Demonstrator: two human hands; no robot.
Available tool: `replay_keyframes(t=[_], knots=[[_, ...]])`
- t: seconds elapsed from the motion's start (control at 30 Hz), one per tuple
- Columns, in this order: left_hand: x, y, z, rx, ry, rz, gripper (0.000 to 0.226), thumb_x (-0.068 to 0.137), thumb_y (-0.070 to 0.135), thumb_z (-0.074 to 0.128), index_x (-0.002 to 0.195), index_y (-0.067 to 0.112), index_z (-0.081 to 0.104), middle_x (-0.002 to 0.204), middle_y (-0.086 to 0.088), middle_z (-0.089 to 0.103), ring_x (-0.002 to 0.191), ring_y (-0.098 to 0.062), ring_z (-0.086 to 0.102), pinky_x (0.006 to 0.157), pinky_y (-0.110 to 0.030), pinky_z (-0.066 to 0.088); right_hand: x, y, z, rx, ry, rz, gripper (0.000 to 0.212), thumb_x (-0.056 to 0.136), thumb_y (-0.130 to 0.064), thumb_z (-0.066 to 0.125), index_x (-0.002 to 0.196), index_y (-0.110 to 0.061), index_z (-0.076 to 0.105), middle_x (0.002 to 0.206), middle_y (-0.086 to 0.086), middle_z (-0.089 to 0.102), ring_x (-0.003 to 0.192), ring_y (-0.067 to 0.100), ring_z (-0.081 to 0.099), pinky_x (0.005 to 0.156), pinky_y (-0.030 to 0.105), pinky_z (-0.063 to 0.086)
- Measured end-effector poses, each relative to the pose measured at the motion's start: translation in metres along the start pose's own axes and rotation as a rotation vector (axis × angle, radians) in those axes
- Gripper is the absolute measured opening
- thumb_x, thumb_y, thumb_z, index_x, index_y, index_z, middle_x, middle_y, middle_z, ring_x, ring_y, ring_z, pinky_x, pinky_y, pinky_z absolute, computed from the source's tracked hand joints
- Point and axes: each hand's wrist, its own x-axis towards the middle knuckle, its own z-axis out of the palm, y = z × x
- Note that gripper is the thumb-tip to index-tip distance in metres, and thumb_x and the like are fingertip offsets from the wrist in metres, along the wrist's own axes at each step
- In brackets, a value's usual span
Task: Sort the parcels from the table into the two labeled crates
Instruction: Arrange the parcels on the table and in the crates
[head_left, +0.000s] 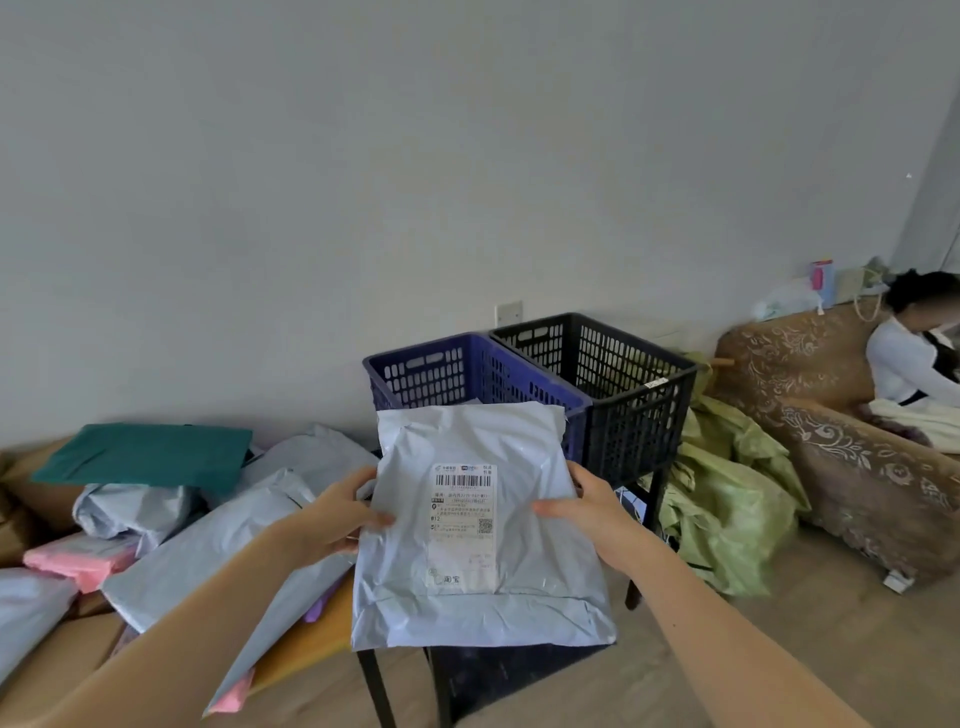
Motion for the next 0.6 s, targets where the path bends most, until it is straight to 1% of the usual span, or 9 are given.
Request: replay_keyframes(t=[0.03,0.1,0.17,0.27,0.37,0.4,0.47,0.5,0.6], knots=[[0.005,0.004,0.006,0.005,0.004,0.004,0.056,0.082,-0.007,0.066,0.112,0.039,0.054,0.111,-0.008,0.068,0.097,-0.032,0.069,0.086,-0.049,0.056,0.004,-0.002,-0.008,-0.010,0.002,-0.009,0.054,0.073,-0.004,0.081,0.115,-0.028,0.059,0.106,0.000,0.070,0.094,0.018,0.069,0.081,0.037,0.058],[0.015,0.014,0.014,-0.017,0.012,0.008,0.058,0.081,-0.008,0.067,0.113,0.039,0.053,0.111,-0.010,0.068,0.094,-0.032,0.070,0.080,-0.046,0.058,0.015,-0.006,-0.019,-0.017,0.001,-0.024,0.048,0.074,-0.004,0.080,0.109,-0.029,0.060,0.101,-0.002,0.071,0.086,0.012,0.071,0.068,0.028,0.058],[0.029,0.023,0.019,-0.030,0.033,0.009,0.063,0.081,-0.008,0.067,0.120,0.037,0.049,0.112,-0.012,0.068,0.092,-0.032,0.071,0.075,-0.044,0.059,0.030,-0.010,-0.026,-0.028,0.005,-0.035,0.046,0.074,-0.003,0.079,0.107,-0.030,0.060,0.099,-0.003,0.071,0.083,0.009,0.071,0.063,0.023,0.056],[0.051,0.038,0.021,-0.003,0.083,0.017,0.069,0.081,-0.007,0.068,0.132,0.033,0.042,0.117,-0.015,0.063,0.096,-0.035,0.068,0.075,-0.044,0.059,0.055,-0.017,-0.034,-0.057,0.005,-0.041,0.049,0.076,-0.002,0.077,0.117,-0.023,0.060,0.104,-0.001,0.070,0.091,0.014,0.069,0.073,0.029,0.057],[0.081,0.054,0.021,0.056,0.147,0.049,0.073,0.082,-0.007,0.067,0.140,0.026,0.037,0.108,-0.013,0.061,0.082,-0.029,0.065,0.064,-0.035,0.057,0.087,-0.027,-0.042,-0.090,-0.017,-0.050,0.052,0.078,-0.003,0.076,0.123,-0.022,0.058,0.108,0.000,0.068,0.097,0.015,0.067,0.076,0.029,0.055],[0.092,0.060,0.020,0.066,0.168,0.064,0.074,0.082,-0.007,0.066,0.140,0.027,0.036,0.107,-0.013,0.061,0.081,-0.028,0.064,0.064,-0.037,0.056,0.098,-0.031,-0.045,-0.098,-0.017,-0.055,0.052,0.079,-0.003,0.075,0.124,-0.023,0.057,0.109,0.000,0.068,0.097,0.015,0.066,0.077,0.029,0.055],[0.116,0.073,0.016,0.068,0.185,0.085,0.075,0.082,-0.007,0.066,0.140,0.032,0.037,0.110,-0.016,0.062,0.085,-0.030,0.061,0.078,-0.047,0.054,0.124,-0.039,-0.050,-0.112,-0.010,-0.066,0.053,0.080,-0.003,0.074,0.127,-0.021,0.056,0.112,0.002,0.066,0.100,0.017,0.065,0.081,0.033,0.055],[0.127,0.080,0.015,0.066,0.184,0.091,0.076,0.082,-0.007,0.066,0.140,0.033,0.036,0.111,-0.017,0.062,0.086,-0.031,0.061,0.083,-0.049,0.053,0.137,-0.044,-0.053,-0.117,-0.005,-0.071,0.054,0.080,-0.002,0.073,0.128,-0.019,0.055,0.114,0.004,0.065,0.102,0.019,0.064,0.085,0.037,0.055],[0.161,0.096,0.007,0.044,0.199,0.095,0.079,0.082,-0.007,0.067,0.140,0.036,0.035,0.116,-0.018,0.060,0.091,-0.035,0.063,0.088,-0.053,0.052,0.177,-0.062,-0.059,-0.138,-0.015,-0.070,0.053,0.082,0.001,0.071,0.129,-0.016,0.056,0.118,0.009,0.065,0.106,0.026,0.064,0.094,0.046,0.052]])
